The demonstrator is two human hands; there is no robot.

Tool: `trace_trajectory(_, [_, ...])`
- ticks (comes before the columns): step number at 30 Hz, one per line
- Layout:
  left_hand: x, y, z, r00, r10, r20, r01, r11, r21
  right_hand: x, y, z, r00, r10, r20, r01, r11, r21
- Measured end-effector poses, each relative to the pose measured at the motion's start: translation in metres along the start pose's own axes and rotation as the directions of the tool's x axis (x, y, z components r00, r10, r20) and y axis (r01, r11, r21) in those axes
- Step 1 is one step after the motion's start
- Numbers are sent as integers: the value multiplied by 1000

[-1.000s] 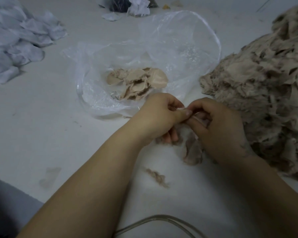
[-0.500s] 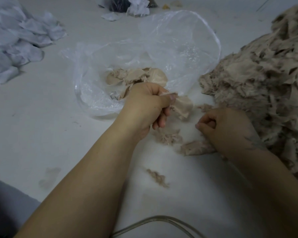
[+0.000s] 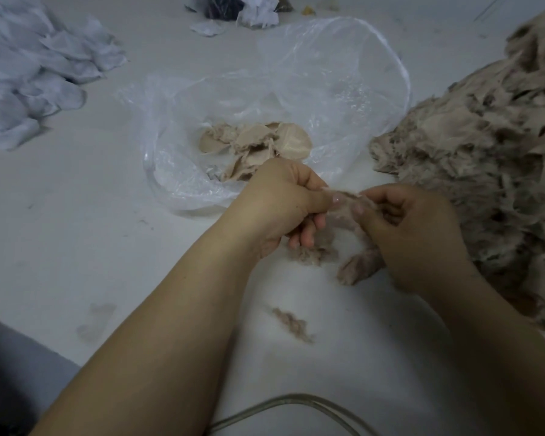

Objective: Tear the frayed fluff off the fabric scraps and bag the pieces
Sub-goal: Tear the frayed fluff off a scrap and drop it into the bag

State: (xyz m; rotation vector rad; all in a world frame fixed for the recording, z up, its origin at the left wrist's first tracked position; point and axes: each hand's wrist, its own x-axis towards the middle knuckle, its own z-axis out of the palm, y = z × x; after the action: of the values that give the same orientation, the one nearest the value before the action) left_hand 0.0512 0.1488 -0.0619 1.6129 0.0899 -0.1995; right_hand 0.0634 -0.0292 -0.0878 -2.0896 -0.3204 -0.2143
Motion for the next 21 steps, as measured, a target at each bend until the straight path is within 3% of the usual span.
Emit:
trace_trajectory(4, [-1,2,-1,1000,-20,24,19,998,56,1,8,-1,983,181,-41,-173,973,152])
trace_trajectory(9, [-1,3,-4,1000,-21,7,21,995,96,4,15,-3,975,192,-114,-185,981,63])
trace_trajectory(11, [-2,3,-5,1000,11,-7,-9,981,194,5,12,-5,972,192,-136,-179,979,102])
trace_trajectory(16, [-8,3,1,982,-89,166,-17,836,549,0,6,0,986,147,-83,-141,987,70])
trace_trajectory(19, [-9,4,-4,975,-123,183,-29,751,659,1,4,-1,983,157,-100,-148,985,89])
trace_trajectory(21, [-11,6,-5,973,-133,186,-23,752,658,1,3,-2,983,157,-97,-147,984,102])
